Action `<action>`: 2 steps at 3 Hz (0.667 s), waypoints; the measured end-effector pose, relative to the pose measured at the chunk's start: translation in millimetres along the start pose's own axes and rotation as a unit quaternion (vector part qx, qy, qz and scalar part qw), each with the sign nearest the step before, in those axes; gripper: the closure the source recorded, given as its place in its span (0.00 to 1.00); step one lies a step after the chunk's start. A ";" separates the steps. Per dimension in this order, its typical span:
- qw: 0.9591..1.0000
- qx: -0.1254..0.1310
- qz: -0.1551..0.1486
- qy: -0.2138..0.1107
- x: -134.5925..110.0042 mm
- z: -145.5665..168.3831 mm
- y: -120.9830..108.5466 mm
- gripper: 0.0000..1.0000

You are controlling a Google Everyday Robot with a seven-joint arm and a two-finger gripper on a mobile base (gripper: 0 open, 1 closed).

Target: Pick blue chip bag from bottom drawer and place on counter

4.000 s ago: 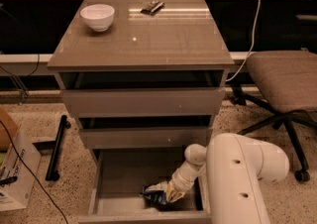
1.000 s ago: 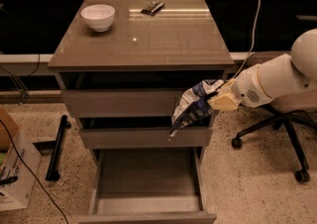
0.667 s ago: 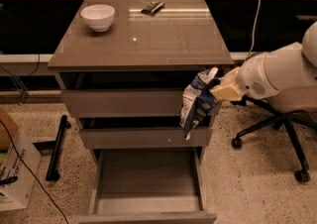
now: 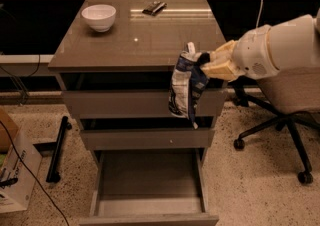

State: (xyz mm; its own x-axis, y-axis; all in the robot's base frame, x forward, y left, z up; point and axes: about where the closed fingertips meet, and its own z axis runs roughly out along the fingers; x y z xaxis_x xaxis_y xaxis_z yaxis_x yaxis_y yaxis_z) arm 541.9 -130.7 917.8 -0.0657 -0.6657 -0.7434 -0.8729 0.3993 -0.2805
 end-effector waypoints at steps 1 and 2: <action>0.997 0.013 -0.048 -0.054 -45.8 -6.9 -7.6 1.00; 0.992 0.031 -0.076 -0.100 -90.0 -8.3 -27.5 1.00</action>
Offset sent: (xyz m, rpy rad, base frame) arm 0.0580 0.0719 0.1434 0.1765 -0.3629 0.1442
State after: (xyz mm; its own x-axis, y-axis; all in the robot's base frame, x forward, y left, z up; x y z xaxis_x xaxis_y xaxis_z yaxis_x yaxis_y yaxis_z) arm 567.8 -87.0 997.5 0.1676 -0.5853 -0.7933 -0.8335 0.3457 -0.4311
